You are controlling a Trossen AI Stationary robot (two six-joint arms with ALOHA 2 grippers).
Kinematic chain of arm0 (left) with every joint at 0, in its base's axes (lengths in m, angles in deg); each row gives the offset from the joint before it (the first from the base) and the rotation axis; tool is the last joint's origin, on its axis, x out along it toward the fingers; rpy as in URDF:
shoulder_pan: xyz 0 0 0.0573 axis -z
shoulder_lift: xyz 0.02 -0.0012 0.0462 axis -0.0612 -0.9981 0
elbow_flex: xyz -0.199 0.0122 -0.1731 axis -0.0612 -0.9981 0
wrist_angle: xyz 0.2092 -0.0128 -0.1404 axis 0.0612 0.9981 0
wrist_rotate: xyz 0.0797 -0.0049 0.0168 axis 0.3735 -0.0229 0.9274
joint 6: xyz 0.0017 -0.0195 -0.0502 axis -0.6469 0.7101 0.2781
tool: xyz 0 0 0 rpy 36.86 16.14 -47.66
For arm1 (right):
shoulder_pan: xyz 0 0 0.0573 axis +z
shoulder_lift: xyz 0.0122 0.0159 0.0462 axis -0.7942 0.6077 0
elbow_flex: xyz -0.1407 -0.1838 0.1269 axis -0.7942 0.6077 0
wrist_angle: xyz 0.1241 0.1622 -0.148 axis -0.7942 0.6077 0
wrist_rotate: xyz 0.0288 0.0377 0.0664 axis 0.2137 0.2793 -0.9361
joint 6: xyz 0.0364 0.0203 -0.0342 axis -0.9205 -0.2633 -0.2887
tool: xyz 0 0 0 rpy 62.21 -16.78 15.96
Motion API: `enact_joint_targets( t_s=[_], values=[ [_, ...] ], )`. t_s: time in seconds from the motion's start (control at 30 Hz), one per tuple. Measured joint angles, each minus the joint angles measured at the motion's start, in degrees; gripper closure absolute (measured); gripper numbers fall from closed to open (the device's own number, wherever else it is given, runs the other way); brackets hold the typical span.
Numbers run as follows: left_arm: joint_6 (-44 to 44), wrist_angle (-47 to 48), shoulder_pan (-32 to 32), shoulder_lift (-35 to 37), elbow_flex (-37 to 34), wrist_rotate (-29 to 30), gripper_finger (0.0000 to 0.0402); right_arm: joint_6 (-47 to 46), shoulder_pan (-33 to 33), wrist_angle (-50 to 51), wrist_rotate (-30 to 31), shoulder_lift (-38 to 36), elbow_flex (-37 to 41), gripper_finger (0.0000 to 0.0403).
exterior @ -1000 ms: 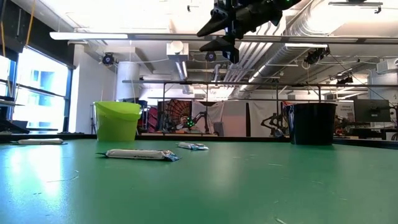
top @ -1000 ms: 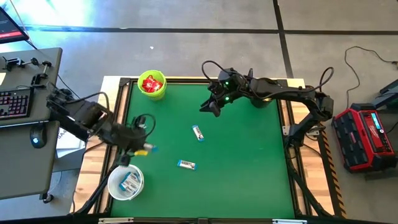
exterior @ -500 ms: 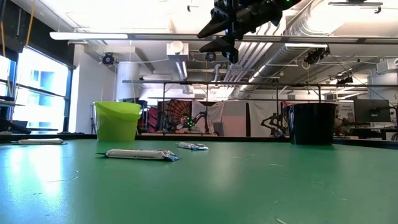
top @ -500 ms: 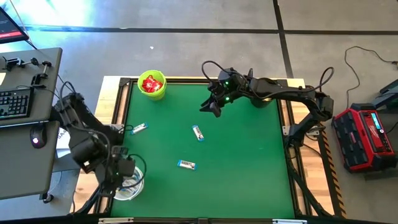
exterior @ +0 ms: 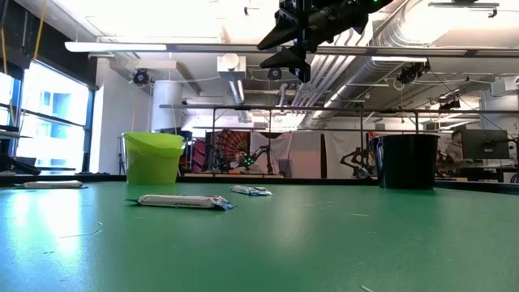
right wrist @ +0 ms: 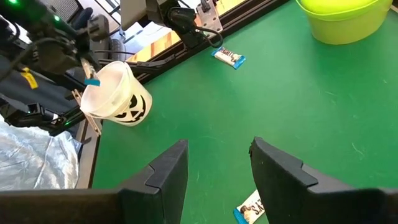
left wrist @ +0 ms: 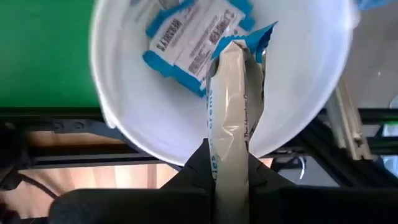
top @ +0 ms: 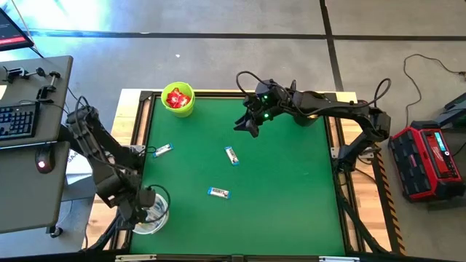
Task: Sort candy by brand, put in halloween buckets
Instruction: Put the white chocolate into the white bucket
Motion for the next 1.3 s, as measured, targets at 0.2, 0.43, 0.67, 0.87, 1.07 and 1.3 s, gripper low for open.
enact_joint_targets(
  t_s=[0.2,0.43,0.67,0.87,1.07,1.3],
  values=[
    [-1.1,-7.2,-0.2,0.0,-3.8,-4.3,0.038,1.3,0.0,0.1,0.1,0.0,0.0,0.0242],
    [-1.4,-7.1,-1.9,0.0,-3.8,-6.6,0.0321,2.3,0.3,0.3,2.9,0.0,0.0,0.0242],
    [-4.0,-4.6,-3.2,0.0,-1.5,-6.3,0.0275,3.7,1.1,0.4,4.3,0.0,0.0,0.0242],
    [-8.5,-4.2,-5.7,0.6,0.0,-5.3,0.0282,5.6,1.1,0.5,4.4,0.0,0.0,0.0247],
    [-12.6,-0.7,-10.5,4.4,3.0,-0.5,0.0351,7.4,1.1,1.3,4.4,0.0,0.0,0.0321],
    [-14.6,3.3,-21.2,12.2,4.1,3.4,0.0395,14.0,1.1,1.4,5.5,0.0,0.0,0.0386]
  ],
)
